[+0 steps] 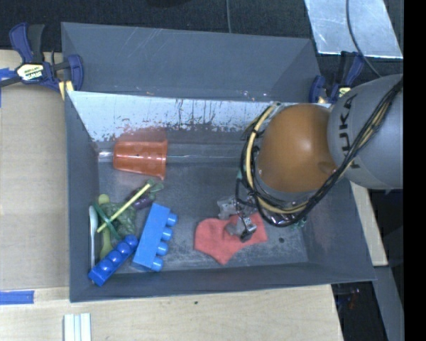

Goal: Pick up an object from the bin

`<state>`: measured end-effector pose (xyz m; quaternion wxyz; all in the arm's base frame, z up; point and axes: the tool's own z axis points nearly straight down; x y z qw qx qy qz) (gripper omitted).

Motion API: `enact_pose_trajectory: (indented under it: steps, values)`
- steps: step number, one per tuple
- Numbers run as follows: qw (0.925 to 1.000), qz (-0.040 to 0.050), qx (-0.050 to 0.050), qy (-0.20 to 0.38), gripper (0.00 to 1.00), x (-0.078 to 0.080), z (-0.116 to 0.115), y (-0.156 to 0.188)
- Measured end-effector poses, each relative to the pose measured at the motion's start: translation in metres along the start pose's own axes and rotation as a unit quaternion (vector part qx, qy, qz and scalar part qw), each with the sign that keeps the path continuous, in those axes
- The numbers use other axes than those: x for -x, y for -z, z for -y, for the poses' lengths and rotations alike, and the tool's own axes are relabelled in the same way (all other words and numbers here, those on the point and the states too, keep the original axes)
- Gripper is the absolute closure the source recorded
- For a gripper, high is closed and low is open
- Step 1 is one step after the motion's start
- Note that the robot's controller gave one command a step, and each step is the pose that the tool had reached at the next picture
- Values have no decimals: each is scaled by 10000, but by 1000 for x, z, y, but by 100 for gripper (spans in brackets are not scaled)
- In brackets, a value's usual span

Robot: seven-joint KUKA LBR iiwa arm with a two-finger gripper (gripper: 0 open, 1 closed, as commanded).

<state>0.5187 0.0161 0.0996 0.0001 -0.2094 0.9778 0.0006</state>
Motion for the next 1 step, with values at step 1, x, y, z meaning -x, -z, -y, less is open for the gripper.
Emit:
enact_pose_trajectory:
  steps: [1]
  values:
    - [9999,78,-38,131,100,-2,4,81]
